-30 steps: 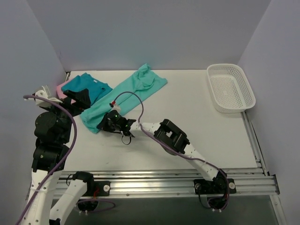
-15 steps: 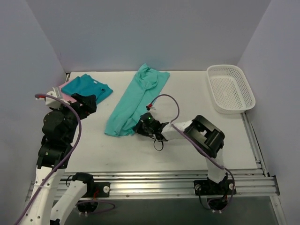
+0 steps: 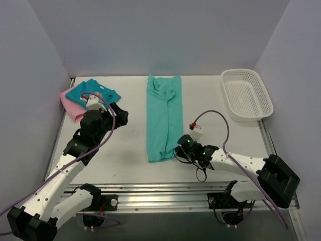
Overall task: Fold and stack the t-shirts
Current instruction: Rotate the tshirt 90 degrees, then grab the bottom of the folded rectangular tshirt with both arms
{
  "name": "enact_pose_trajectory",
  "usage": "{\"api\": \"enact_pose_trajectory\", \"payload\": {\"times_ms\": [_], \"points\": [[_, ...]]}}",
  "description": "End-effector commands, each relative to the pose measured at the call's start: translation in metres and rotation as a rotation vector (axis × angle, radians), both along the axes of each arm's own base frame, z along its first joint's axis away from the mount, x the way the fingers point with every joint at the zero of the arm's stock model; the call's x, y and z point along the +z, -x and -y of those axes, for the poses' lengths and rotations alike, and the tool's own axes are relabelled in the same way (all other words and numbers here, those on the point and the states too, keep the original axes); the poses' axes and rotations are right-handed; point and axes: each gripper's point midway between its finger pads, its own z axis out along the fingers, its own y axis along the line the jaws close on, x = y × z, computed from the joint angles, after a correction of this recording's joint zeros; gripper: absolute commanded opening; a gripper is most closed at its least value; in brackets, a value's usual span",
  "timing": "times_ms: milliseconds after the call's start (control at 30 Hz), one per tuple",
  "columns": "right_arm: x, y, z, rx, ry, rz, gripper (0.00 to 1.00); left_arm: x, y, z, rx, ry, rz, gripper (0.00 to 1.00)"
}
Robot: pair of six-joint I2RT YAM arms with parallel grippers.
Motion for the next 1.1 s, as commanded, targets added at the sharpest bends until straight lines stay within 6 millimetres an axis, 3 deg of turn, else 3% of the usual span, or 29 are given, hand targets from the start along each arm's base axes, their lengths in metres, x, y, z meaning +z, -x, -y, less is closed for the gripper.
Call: {"api": "enact_pose_trajectory", "payload": {"times_ms": [0, 133, 167, 267, 433, 500, 733, 833, 900, 933, 1067], "points": [[-0.005, 0.019, 0.053, -0.137, 0.129, -0.026, 0.00, -0.004, -0.014, 0.025, -0.011, -0.019, 0.026, 0.90], [0.003, 0.032, 0.075, -0.193, 0.120, -0.021, 0.00, -0.037, -0.021, 0.056, -0.046, -0.042, -0.033, 0.86], [0.008, 0.033, 0.078, -0.195, 0.108, -0.010, 0.34, -0.053, -0.022, 0.059, -0.030, -0.059, -0.064, 0.86], [0.021, 0.034, 0.082, -0.205, 0.096, 0.018, 0.94, -0.075, -0.014, 0.076, -0.041, -0.060, -0.096, 0.84], [0.046, 0.033, 0.083, -0.195, 0.094, 0.078, 0.97, -0.111, 0.019, 0.109, -0.101, -0.122, -0.167, 0.83], [0.055, 0.030, 0.085, -0.199, 0.098, 0.102, 0.96, -0.123, 0.029, 0.112, -0.097, -0.158, -0.205, 0.82], [0.057, 0.035, 0.092, -0.199, 0.117, 0.105, 0.96, -0.171, 0.086, 0.139, -0.128, -0.068, -0.331, 0.80], [0.043, 0.038, 0.086, -0.170, 0.084, 0.081, 0.95, -0.183, 0.104, 0.152, -0.144, -0.016, -0.355, 0.78], [0.022, 0.043, 0.086, -0.145, 0.096, 0.041, 0.94, -0.195, 0.115, 0.157, -0.156, -0.004, -0.366, 0.76], [0.015, 0.044, 0.077, -0.124, 0.067, 0.021, 0.93, -0.202, 0.117, 0.159, -0.150, 0.002, -0.380, 0.76], [-0.012, 0.050, 0.072, -0.102, 0.070, -0.034, 0.91, -0.217, 0.122, 0.174, -0.167, 0.015, -0.411, 0.75]]}}
